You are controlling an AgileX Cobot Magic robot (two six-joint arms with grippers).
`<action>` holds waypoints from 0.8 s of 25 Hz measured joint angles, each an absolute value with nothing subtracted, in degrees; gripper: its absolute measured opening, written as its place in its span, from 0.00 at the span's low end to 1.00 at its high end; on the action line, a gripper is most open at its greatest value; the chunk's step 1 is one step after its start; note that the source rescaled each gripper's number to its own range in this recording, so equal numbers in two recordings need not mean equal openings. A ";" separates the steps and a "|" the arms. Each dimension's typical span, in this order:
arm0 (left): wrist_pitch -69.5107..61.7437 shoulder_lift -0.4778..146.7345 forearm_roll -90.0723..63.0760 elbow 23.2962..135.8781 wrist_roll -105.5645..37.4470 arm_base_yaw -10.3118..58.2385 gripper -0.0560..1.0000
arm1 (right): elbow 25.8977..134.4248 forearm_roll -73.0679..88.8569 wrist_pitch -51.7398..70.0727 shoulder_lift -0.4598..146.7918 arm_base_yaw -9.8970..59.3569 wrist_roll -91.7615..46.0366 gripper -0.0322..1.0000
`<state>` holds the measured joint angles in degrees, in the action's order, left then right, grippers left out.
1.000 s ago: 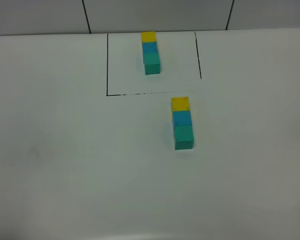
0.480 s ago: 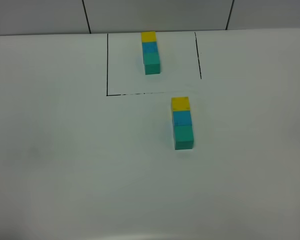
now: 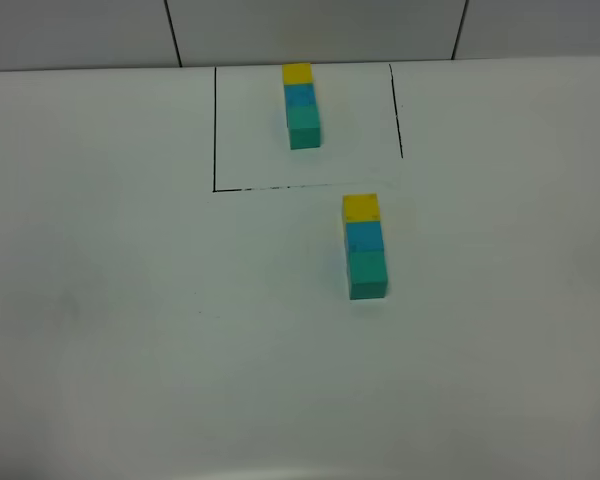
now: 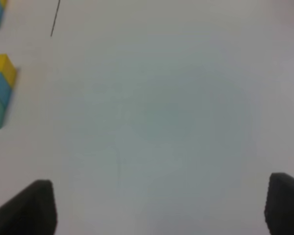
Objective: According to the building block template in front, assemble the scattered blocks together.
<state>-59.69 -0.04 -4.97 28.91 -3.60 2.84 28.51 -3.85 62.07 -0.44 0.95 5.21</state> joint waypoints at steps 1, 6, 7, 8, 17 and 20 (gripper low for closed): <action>-59.69 -0.04 -4.97 28.91 -3.60 2.84 0.19 | 28.51 -3.85 62.07 -0.44 0.95 5.21 0.73; -59.69 -0.04 -4.97 28.91 -3.60 2.84 0.19 | 28.51 -3.85 62.07 -0.44 0.95 5.21 0.73; -59.69 -0.04 -4.97 28.91 -3.53 2.84 0.19 | 28.51 -3.85 62.07 -0.44 0.95 5.21 0.73; -59.69 -0.04 -4.97 28.91 -3.53 2.84 0.19 | 28.51 -3.85 62.07 -0.44 0.95 5.21 0.73; -59.69 -0.04 -4.97 28.91 -3.53 2.84 0.19 | 28.51 -3.85 62.07 -0.44 0.95 5.21 0.73; -59.69 -0.04 -4.97 28.91 -3.53 2.84 0.19 | 28.51 -3.85 62.07 -0.44 0.95 5.21 0.73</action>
<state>-59.69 -0.04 -4.97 28.91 -3.53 2.84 28.51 -3.85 62.07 -0.44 0.95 5.21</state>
